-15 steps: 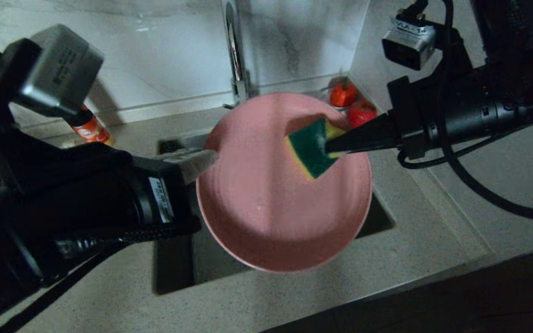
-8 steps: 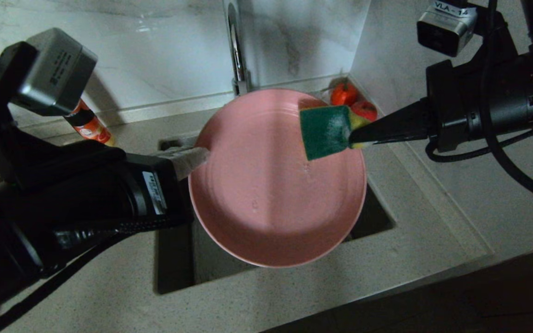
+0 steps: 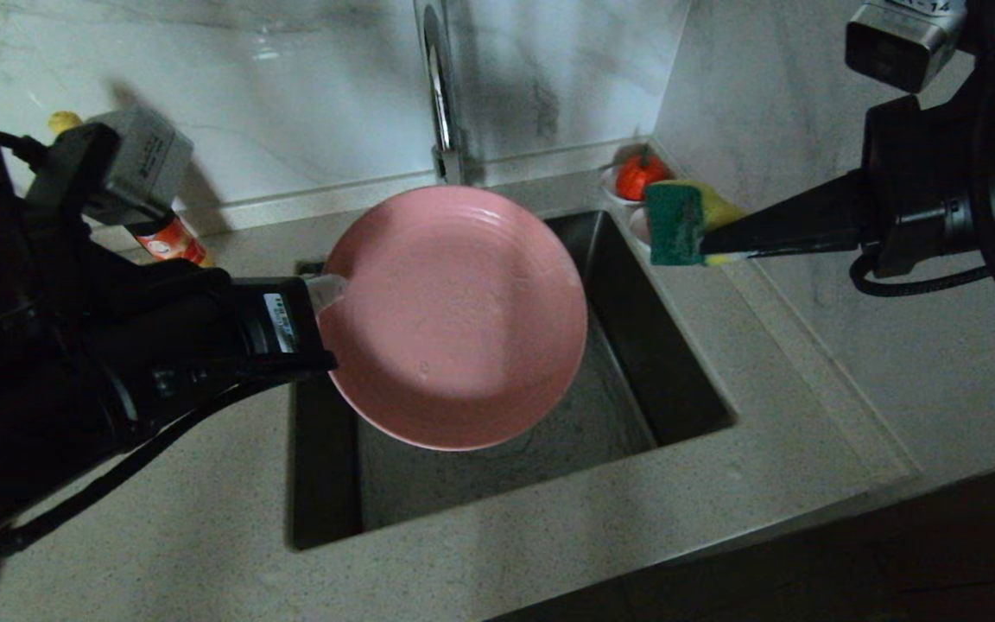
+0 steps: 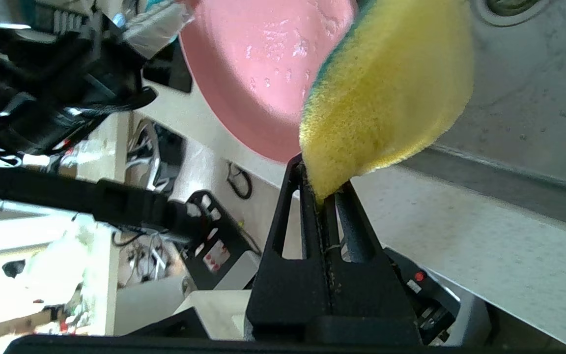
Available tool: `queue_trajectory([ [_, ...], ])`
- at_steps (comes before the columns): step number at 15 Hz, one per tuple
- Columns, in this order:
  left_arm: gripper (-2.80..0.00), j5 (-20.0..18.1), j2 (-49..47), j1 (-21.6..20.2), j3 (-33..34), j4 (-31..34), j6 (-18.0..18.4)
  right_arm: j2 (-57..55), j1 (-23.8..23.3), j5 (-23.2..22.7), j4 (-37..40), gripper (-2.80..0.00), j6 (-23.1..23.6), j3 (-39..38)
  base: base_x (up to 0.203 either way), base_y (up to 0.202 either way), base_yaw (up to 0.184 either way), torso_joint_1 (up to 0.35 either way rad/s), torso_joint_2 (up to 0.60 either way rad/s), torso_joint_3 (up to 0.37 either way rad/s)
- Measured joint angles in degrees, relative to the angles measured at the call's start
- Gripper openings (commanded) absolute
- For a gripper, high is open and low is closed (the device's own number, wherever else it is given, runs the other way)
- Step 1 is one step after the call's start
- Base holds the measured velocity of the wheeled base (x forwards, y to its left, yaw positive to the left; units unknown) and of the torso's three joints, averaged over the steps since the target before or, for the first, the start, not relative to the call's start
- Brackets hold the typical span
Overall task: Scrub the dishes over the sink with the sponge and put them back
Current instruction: Rinse the plate
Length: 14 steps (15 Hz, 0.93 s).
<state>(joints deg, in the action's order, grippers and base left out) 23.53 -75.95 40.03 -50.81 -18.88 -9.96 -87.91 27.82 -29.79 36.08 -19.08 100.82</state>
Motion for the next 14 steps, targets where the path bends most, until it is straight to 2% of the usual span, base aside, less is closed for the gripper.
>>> queue_trajectory([
  [4, -2.8, -0.4, -4.8, -3.8, 2.3, 0.0, -4.9, 1.2, -3.9, -0.1, -0.3, -2.8, -0.3, -0.1, 0.0, 0.0, 0.0, 0.0, 0.0, 0.0],
  [9, -2.8, -1.7, -13.0, -6.2, 4.4, -0.5, -16.8, 3.5, -7.0, 0.0, -0.2, -2.8, -0.1, -2.5, 0.0, 0.0, 0.0, 0.0, 0.0, 0.0],
  [11, -2.8, -3.0, -16.6, -7.5, 1.9, -0.6, -20.5, 4.9, -7.3, 0.0, -1.8, -2.8, 0.2, -5.4, 0.0, 0.0, 0.0, 0.0, 0.0, 0.0],
  [14, -2.8, -3.6, -22.7, -9.8, -5.6, -0.4, -24.4, 5.9, -8.0, 0.0, -4.3, -2.8, 0.2, -8.2, 0.0, 0.0, 0.0, 0.0, 0.0, 0.0],
])
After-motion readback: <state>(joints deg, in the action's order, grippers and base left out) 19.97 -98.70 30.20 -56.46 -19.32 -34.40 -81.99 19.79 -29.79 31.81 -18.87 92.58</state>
